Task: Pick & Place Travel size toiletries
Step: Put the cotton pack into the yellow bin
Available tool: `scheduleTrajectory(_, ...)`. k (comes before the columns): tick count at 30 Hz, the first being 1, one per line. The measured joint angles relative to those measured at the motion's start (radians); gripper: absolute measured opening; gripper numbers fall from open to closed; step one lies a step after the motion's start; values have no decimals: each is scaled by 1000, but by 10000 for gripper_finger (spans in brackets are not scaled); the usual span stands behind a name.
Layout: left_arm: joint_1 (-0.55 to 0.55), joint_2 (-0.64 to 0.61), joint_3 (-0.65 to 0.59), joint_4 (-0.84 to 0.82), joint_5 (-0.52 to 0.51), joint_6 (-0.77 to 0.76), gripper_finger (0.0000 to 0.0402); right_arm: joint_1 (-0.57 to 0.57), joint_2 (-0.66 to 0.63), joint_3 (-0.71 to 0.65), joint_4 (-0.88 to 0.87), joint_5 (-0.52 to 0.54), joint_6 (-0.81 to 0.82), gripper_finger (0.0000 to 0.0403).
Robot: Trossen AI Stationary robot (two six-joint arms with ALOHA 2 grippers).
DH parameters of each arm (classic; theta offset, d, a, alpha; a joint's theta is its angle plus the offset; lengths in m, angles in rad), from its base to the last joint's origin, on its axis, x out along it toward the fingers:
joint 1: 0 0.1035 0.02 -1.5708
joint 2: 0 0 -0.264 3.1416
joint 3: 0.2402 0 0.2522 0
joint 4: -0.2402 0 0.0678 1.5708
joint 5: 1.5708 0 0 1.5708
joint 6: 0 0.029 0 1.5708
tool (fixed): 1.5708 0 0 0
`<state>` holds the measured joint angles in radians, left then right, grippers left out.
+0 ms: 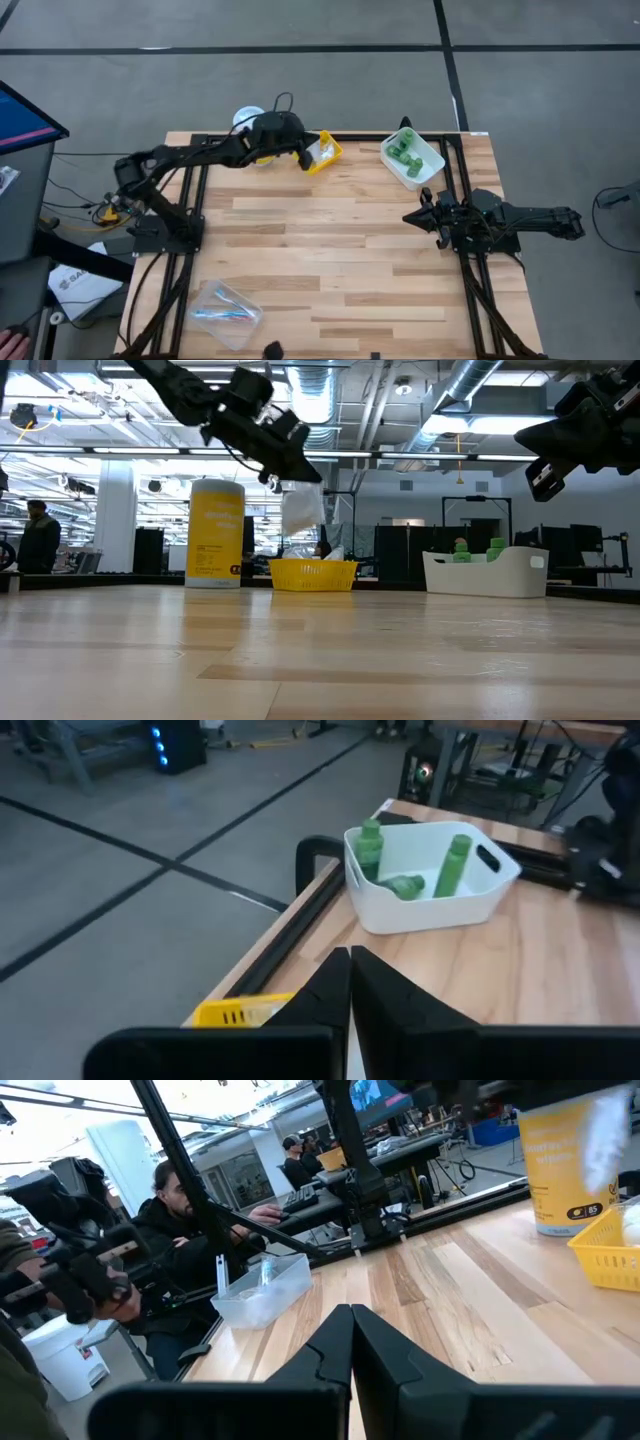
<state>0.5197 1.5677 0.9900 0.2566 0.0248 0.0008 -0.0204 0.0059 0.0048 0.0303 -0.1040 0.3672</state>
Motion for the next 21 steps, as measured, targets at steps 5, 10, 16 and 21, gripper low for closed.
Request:
scheduleTrajectory(5, 24, 125, 72, 1, -15, -1, 0, 0, 0, 0, 0, 0, 0, 0)
scheduleTrajectory(10, 58, 221, 100, 11, -46, -32, 0, 0, 0, 0, 0, 0, 0, 0)
scheduleTrajectory(16, 70, 281, 98, 13, -42, -41, 1, 0, 0, 0, 0, 0, 0, 0)
scheduleTrajectory(21, 66, 304, 98, 20, -9, -82, 1, 0, 0, 0, 0, 0, 0, 0)
